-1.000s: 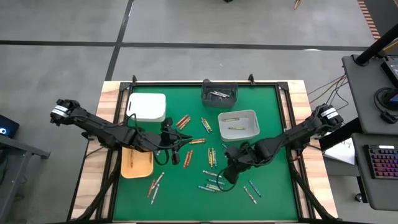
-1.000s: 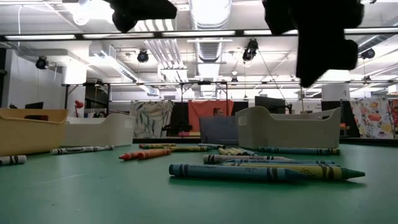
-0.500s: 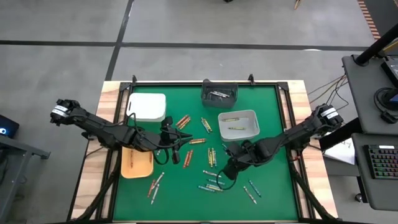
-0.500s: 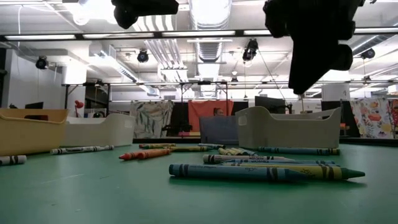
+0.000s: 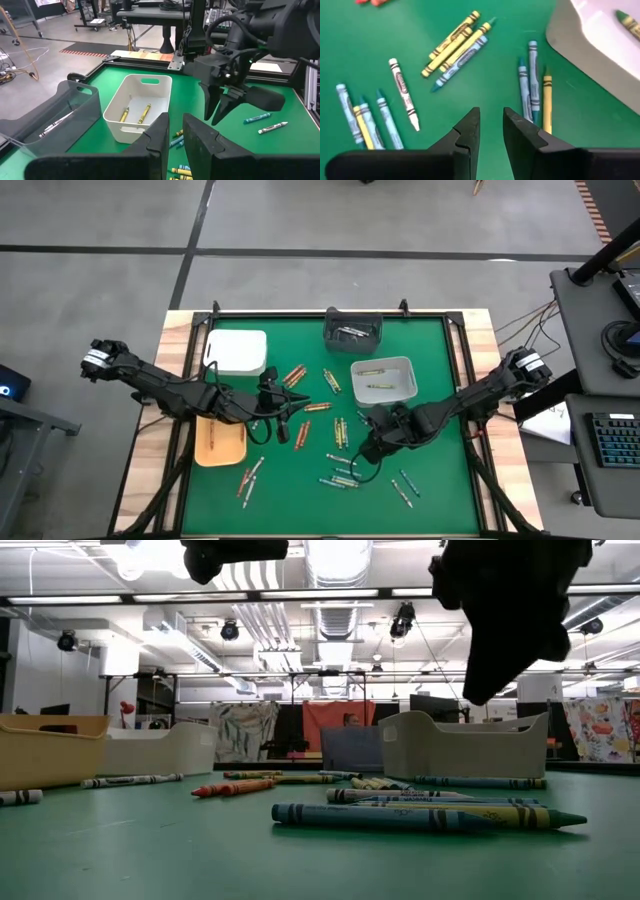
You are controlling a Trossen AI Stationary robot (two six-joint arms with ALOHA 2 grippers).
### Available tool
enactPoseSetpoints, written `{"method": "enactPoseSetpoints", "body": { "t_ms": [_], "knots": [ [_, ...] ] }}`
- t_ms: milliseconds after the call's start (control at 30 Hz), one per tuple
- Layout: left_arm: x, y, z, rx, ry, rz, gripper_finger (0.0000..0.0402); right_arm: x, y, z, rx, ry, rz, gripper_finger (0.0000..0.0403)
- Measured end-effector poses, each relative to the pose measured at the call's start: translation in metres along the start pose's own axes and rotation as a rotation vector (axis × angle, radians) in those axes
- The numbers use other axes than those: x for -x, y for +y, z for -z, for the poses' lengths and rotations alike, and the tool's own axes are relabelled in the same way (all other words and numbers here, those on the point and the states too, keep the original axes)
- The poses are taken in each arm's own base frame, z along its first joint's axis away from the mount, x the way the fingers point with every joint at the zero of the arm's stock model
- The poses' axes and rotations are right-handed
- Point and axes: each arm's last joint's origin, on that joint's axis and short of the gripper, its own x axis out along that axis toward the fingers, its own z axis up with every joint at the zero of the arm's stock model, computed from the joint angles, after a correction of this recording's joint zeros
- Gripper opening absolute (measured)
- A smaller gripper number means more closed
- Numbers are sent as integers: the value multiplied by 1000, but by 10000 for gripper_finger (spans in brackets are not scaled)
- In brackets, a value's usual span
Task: Sort crayons
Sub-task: Put the blue crayon into the white bin
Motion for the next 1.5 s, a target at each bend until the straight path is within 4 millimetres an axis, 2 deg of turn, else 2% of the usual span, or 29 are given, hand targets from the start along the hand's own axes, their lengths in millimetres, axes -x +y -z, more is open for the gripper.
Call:
{"method": "enactPoseSetpoints", "body": {
  "t_ms": [233,667,1500],
  "knots": [
    [-1,1,0,-2,0,-6,37,-9,-9,3,-49,0,37,81],
    [-1,4,-1,-29,-10,-76,37,-47,-14,8,-82,91,114,72],
    [-1,4,-1,-36,-13,-86,37,-66,-16,16,-19,159,178,68]
  ]
}}
